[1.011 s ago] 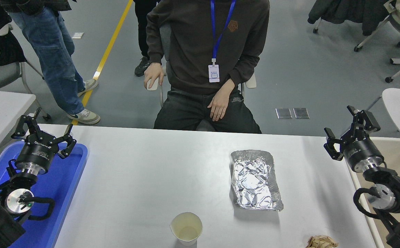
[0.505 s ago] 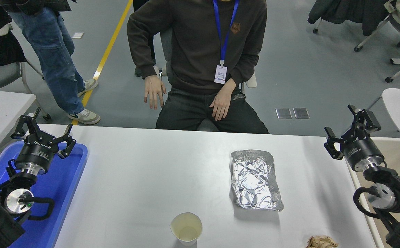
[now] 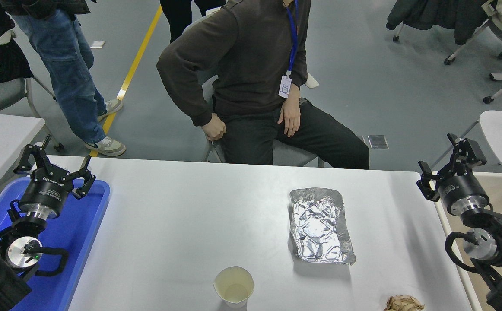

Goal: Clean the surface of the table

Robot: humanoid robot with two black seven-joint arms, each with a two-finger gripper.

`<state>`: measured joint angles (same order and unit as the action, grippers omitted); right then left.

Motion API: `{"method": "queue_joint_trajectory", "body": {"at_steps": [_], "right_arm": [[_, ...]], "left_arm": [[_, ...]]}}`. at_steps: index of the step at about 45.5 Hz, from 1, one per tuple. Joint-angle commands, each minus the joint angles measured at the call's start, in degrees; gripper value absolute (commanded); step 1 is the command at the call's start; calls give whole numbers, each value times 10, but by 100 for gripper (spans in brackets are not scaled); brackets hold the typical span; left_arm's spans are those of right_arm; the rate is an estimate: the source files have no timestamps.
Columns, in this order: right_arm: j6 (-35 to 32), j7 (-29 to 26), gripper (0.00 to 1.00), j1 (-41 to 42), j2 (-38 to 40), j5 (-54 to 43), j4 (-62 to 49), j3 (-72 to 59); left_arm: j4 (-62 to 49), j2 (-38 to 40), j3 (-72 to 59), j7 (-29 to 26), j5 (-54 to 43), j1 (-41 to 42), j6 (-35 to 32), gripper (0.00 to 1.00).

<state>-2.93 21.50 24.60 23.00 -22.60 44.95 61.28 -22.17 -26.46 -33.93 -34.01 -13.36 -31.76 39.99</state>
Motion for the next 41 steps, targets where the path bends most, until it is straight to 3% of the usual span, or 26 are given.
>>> {"method": "queue_joint_trajectory", "body": {"at_steps": [1, 18, 41], "right_arm": [[3, 3, 99, 9, 11, -9, 6, -6], [2, 6, 99, 17, 28, -9, 18, -25], [14, -1, 99, 8, 120, -14, 217, -126]], "left_arm": [[-1, 0, -1, 0, 0, -1, 0, 100], [0, 1, -1, 1, 0, -1, 1, 100], [-1, 1, -2, 1, 0, -1, 1, 100]]}}
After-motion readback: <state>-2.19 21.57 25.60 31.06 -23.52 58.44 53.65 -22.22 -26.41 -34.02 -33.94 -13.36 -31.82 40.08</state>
